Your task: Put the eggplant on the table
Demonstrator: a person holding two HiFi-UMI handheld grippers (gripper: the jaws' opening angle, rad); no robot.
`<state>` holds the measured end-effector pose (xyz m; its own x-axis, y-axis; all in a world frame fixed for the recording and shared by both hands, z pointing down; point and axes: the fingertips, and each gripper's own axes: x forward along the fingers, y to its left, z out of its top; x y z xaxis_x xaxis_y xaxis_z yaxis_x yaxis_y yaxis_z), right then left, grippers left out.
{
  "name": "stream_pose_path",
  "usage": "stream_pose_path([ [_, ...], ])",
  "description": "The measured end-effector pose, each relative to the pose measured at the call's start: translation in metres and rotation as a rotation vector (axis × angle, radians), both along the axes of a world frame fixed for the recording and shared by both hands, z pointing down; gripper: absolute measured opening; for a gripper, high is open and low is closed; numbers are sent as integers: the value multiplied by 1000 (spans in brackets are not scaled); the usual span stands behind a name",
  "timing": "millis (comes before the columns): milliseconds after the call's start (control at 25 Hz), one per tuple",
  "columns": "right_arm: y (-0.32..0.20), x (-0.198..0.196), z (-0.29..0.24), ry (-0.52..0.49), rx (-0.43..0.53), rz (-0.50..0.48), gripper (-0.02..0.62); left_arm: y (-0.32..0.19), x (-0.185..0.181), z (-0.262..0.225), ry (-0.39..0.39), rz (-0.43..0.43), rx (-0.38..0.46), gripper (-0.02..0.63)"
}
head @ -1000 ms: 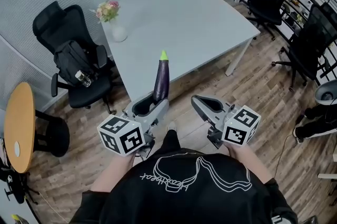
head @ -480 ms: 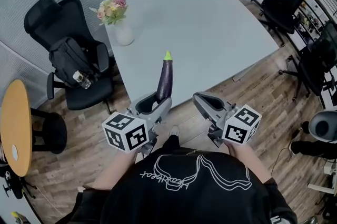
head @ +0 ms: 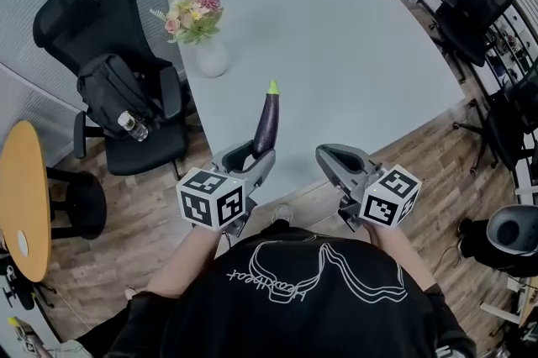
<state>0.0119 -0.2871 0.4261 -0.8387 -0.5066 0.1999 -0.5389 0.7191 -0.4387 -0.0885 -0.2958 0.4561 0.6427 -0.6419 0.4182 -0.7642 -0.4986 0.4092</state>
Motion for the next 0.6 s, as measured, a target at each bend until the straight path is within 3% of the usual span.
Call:
stream_pose_path([
  [200, -20, -4, 11, 71, 13, 10, 8, -25, -12, 31, -77, 25, -31, 192],
  [600, -47, 5, 34, 86, -47, 57, 8, -57, -21, 88, -138, 49, -122, 192],
])
